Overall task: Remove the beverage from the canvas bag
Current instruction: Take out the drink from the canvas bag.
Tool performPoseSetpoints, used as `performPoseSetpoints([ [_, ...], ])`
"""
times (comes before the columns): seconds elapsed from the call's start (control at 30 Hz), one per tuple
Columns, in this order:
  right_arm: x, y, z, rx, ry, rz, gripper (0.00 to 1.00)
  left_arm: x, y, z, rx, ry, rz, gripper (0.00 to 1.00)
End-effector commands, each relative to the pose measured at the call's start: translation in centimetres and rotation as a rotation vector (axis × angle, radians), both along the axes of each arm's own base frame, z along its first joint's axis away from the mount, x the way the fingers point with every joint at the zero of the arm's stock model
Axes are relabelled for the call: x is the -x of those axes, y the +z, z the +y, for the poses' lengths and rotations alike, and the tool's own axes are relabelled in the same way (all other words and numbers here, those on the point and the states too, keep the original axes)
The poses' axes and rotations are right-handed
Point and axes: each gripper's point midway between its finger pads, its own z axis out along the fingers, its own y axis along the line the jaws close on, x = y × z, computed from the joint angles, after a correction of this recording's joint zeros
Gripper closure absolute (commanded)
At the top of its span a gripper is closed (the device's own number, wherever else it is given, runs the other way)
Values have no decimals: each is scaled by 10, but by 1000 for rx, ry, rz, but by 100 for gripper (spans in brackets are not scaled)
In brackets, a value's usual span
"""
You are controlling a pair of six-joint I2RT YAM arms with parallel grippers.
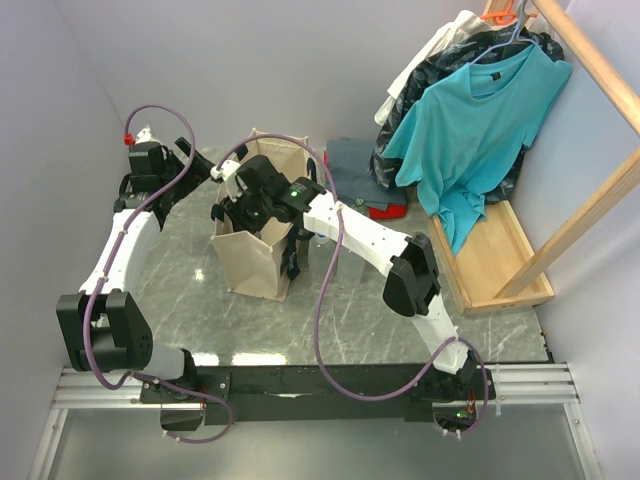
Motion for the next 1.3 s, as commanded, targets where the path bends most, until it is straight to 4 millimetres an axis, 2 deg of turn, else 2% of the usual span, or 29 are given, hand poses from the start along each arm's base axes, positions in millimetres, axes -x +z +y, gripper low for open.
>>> performPoseSetpoints([
  [0.0,-8,31,-11,-26,-48,-68,100,0,13,-3,-1,-18,-45,4],
  [0.53,-13,88,-26,-95,-95,-191,100,0,16,-3,-6,-13,-52,4],
  [0.77,-16,125,-31,-151,-110,-263,100,0,15,-4,-1,-18,-46,4],
  [1.27,-18,172,-46,-239,-169,-361,100,1,17,-5,4,-20,-54,4],
])
